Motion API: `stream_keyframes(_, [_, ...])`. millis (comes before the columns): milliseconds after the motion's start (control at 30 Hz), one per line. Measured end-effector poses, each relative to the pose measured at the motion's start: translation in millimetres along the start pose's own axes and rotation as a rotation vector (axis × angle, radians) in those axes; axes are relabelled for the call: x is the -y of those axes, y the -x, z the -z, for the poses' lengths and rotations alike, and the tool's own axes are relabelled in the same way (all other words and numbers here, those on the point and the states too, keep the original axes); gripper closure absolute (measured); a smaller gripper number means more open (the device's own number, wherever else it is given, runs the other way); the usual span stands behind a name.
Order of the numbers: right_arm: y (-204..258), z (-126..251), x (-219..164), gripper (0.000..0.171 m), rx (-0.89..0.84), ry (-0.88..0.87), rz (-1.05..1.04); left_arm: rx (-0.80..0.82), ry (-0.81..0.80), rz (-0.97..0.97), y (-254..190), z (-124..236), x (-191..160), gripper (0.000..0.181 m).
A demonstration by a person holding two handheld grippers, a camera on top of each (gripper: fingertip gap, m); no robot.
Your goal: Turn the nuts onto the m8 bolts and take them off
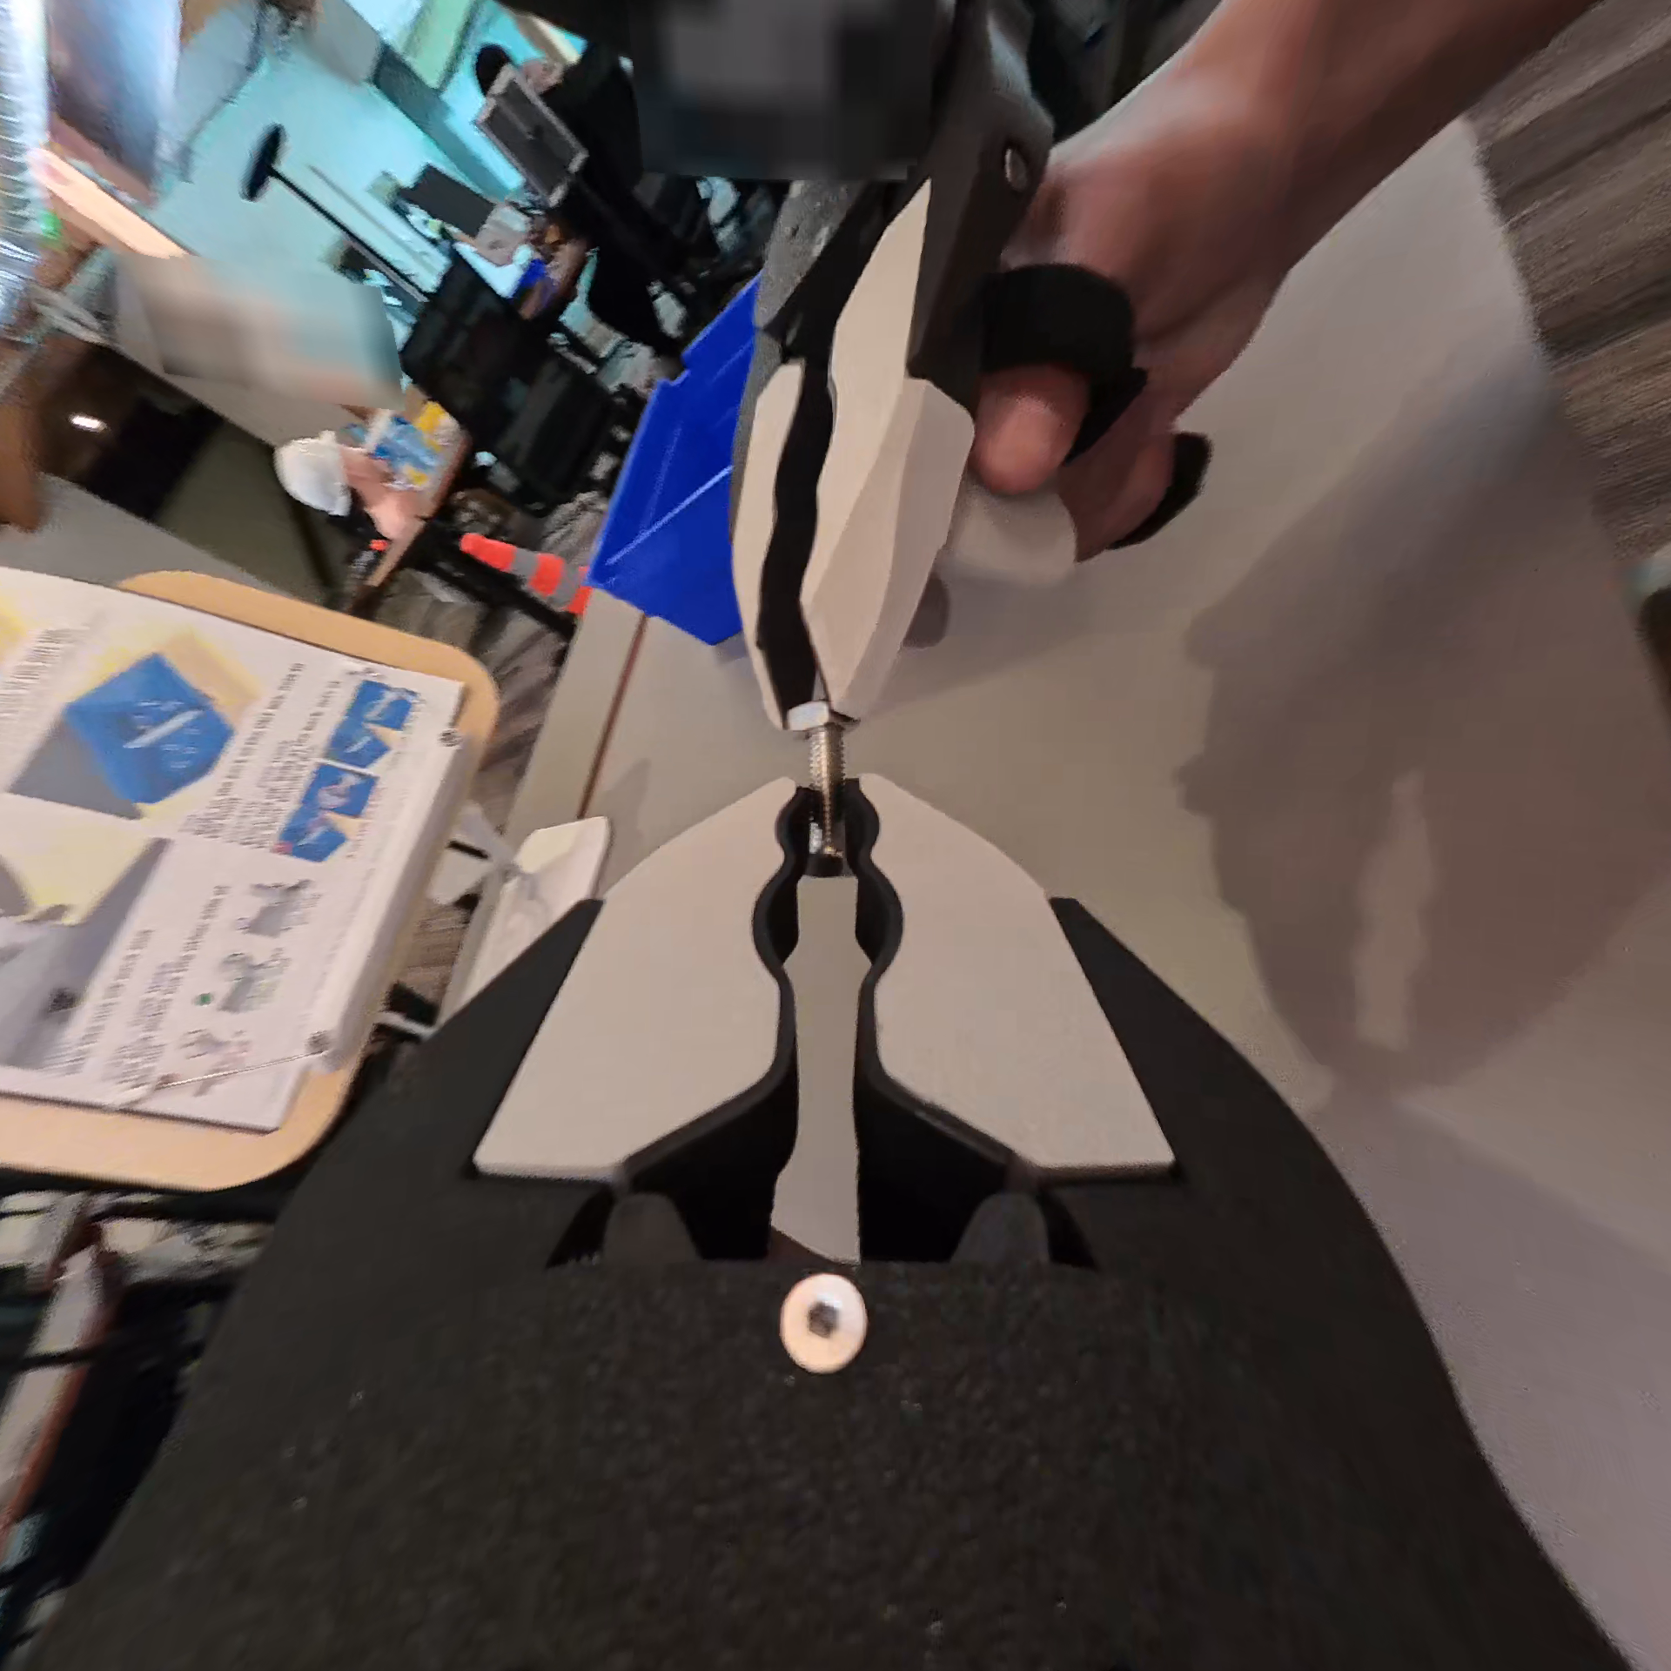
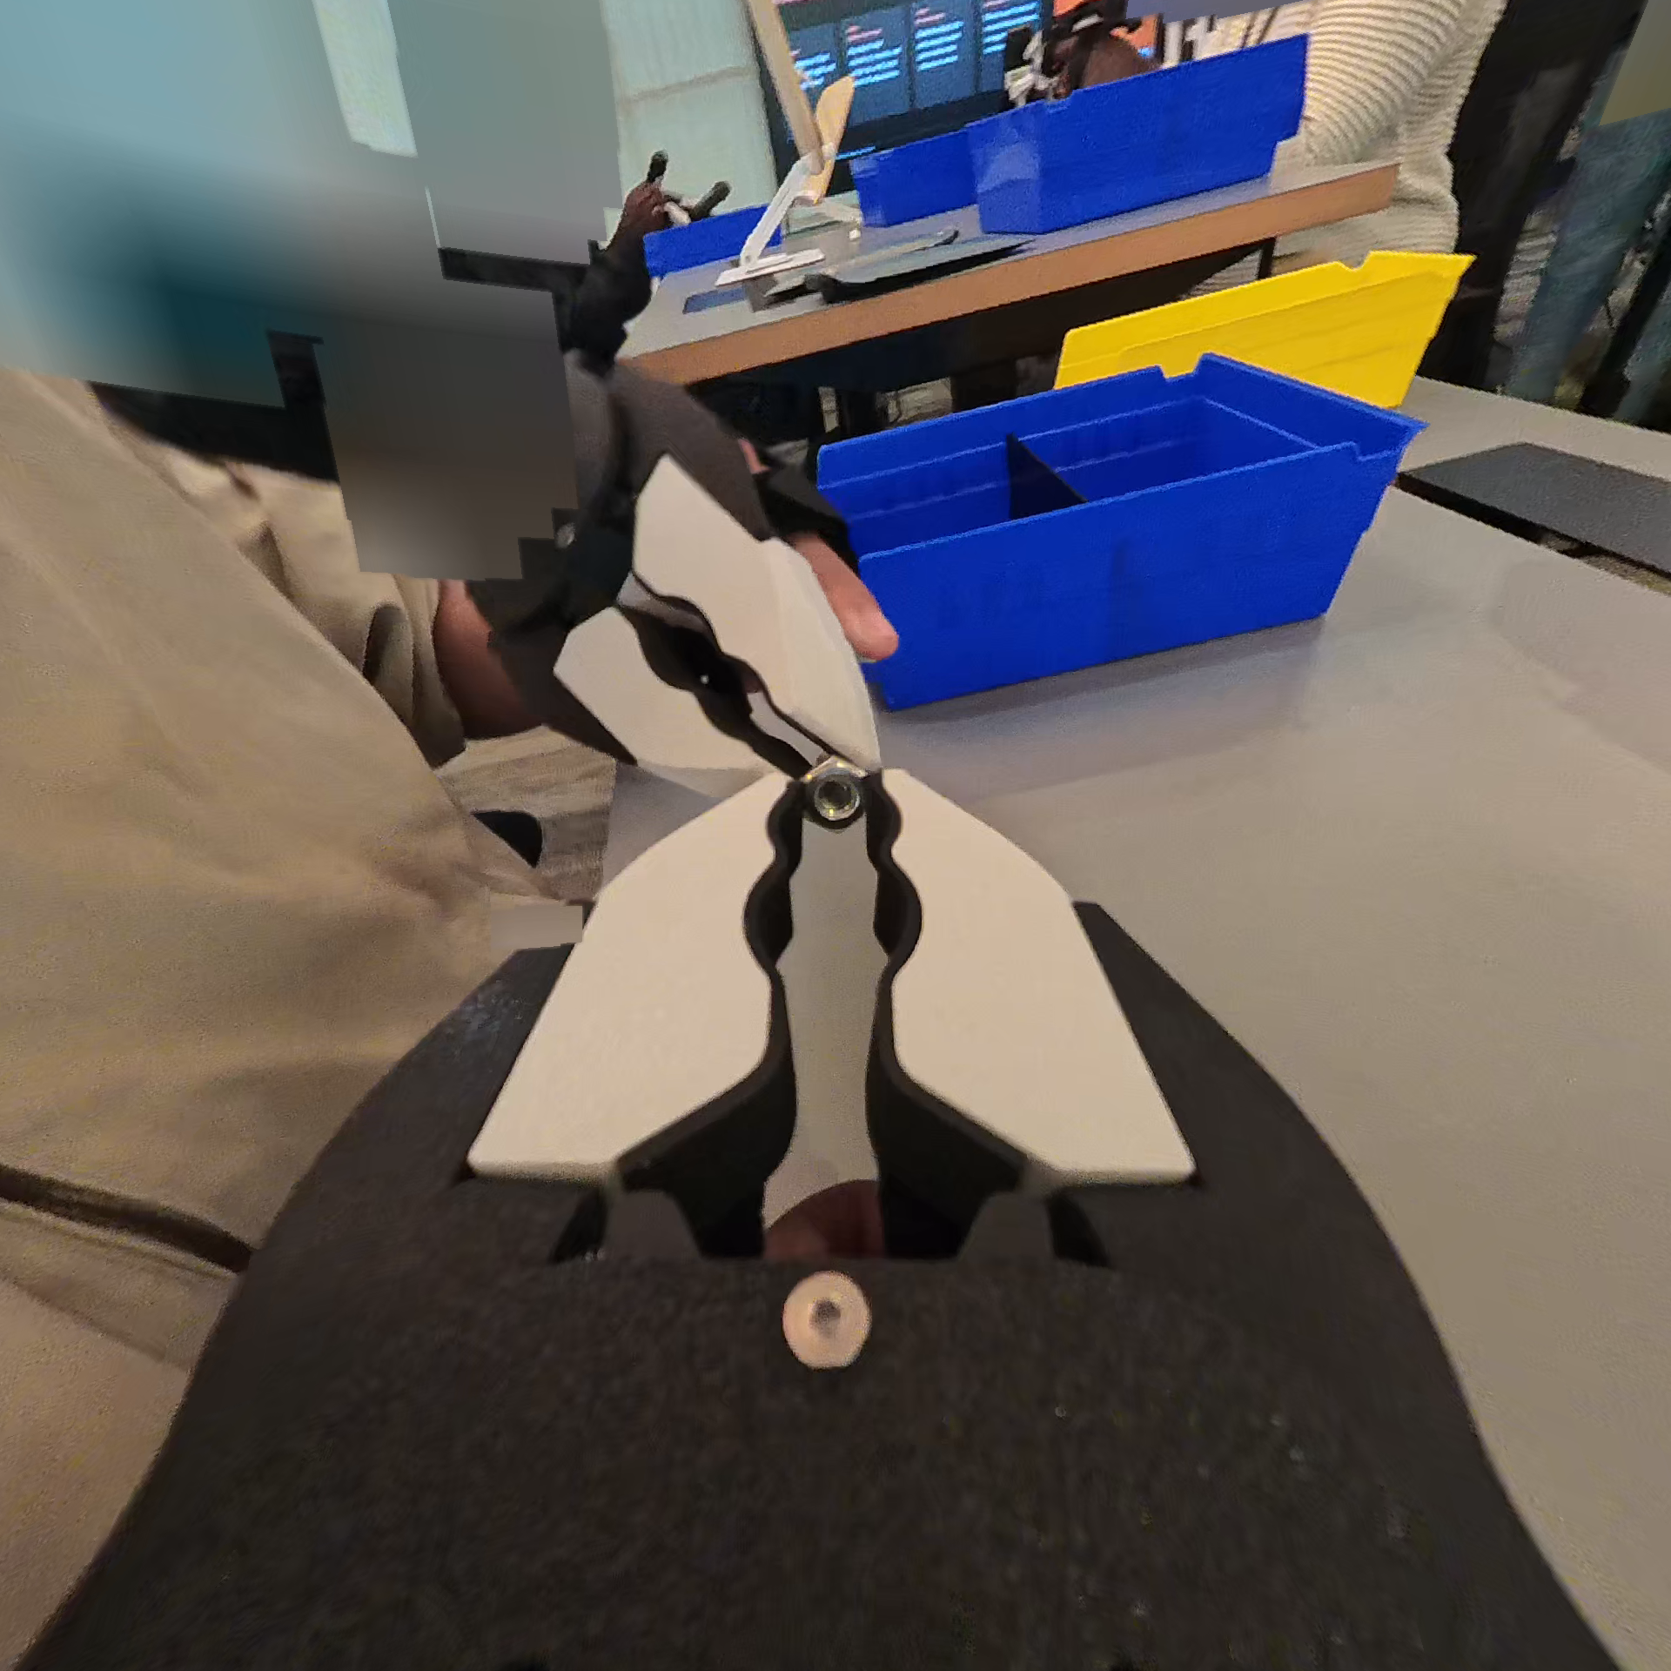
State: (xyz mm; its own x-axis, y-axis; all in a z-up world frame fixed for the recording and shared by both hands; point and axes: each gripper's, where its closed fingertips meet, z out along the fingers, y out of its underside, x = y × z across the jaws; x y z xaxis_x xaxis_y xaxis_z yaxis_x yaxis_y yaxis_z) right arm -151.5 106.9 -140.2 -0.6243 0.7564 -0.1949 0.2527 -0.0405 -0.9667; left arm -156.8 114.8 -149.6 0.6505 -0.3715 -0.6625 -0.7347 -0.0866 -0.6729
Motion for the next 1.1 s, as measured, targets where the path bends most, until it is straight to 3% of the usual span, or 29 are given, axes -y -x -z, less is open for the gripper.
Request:
stream_keyframes(333, [-18.4, -6.0, -0.4, 0.158, -0.147, -0.175, -0.423, 0.275, 0.113, -0.107, 10.9, -2.9, -6.3, 0.174])
stream_keyframes(767, [-21.9, -13.2, -10.4, 0.157, -0.241, 0.135, -0.188, 0.176, 0.03, 0.206, 4.1, -6.8, -16.7, 0.174])
stream_keyframes(1000, [-23.3, -16.4, -10.5, 0.157, -0.222, 0.179, -0.262, 0.202, 0.021, 0.241, 9.6, -8.2, -25.4, 0.174])
stream_keyframes(1100, [-24.1, -17.8, -8.5, 0.157, -0.183, 0.135, -0.379, 0.281, 0.048, 0.134, 10.2, -5.7, -24.4, 0.174])
